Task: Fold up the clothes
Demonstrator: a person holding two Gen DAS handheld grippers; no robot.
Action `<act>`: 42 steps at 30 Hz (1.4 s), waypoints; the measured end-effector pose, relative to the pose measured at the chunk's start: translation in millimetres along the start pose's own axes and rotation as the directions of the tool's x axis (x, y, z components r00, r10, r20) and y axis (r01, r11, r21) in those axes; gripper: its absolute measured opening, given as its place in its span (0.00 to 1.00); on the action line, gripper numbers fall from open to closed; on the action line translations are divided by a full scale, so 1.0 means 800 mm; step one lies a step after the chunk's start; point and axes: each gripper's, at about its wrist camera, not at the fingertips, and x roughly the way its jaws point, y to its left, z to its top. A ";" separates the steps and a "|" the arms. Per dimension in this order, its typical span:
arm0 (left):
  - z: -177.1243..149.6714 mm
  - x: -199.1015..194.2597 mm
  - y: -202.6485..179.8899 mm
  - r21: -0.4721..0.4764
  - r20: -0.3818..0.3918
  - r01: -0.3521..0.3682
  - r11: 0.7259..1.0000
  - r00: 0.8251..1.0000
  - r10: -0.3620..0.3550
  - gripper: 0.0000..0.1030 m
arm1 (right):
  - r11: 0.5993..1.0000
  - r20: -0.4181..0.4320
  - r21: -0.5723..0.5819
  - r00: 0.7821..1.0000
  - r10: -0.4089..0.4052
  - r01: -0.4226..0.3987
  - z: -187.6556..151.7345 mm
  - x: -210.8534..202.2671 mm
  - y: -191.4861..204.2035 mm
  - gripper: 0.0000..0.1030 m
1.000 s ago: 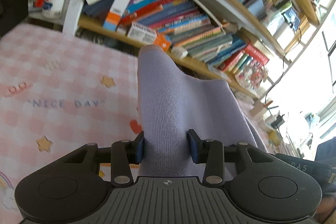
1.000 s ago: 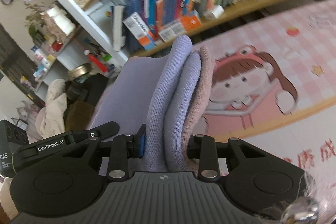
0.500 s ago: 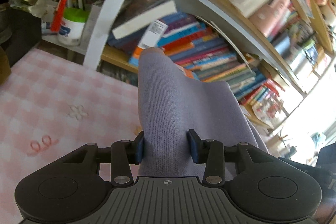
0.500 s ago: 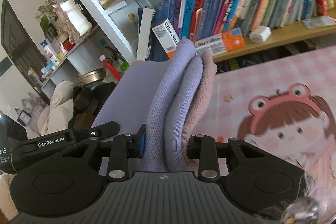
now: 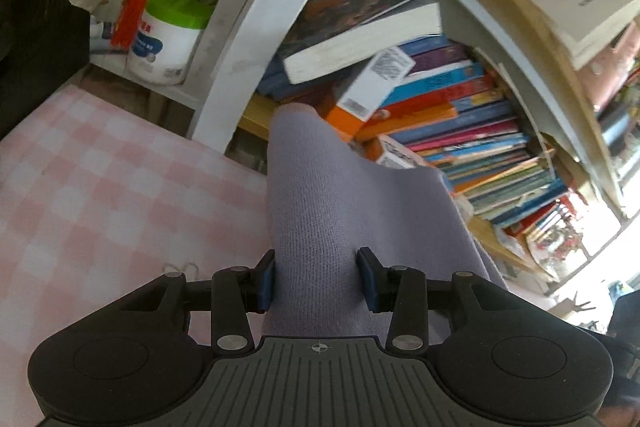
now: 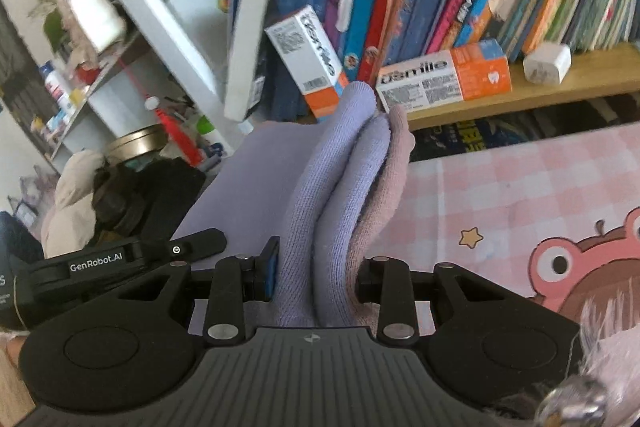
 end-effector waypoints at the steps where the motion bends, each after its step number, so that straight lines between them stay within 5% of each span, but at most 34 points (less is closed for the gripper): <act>1: 0.001 0.004 0.002 0.000 -0.003 -0.008 1.000 1.000 0.008 0.39 | 1.000 -0.003 0.005 1.000 -0.002 0.002 0.000 0.006 -0.002 0.29; 11: -0.007 0.038 0.014 0.013 -0.061 -0.099 0.995 0.993 0.100 0.46 | 0.993 -0.023 0.099 0.998 -0.055 0.057 -0.015 0.044 -0.031 0.31; 19: -0.009 0.031 0.006 0.077 -0.010 -0.179 0.981 0.984 0.180 0.58 | 0.982 -0.013 0.007 0.982 -0.187 0.187 -0.018 0.039 -0.024 0.65; 26: -0.015 -0.001 -0.009 0.141 0.071 -0.242 0.960 0.970 0.234 0.65 | 0.970 0.077 -0.088 0.972 -0.221 0.227 -0.013 0.007 0.000 0.79; 36: -0.052 -0.053 -0.064 0.294 0.151 -0.328 0.898 0.943 0.296 0.88 | 0.940 0.103 -0.187 0.957 -0.271 0.286 -0.039 -0.040 0.042 0.93; 42: -0.088 -0.080 -0.087 0.351 0.150 -0.357 0.866 0.934 0.324 0.92 | 0.929 0.106 -0.186 0.947 -0.304 0.319 -0.073 -0.071 0.057 0.97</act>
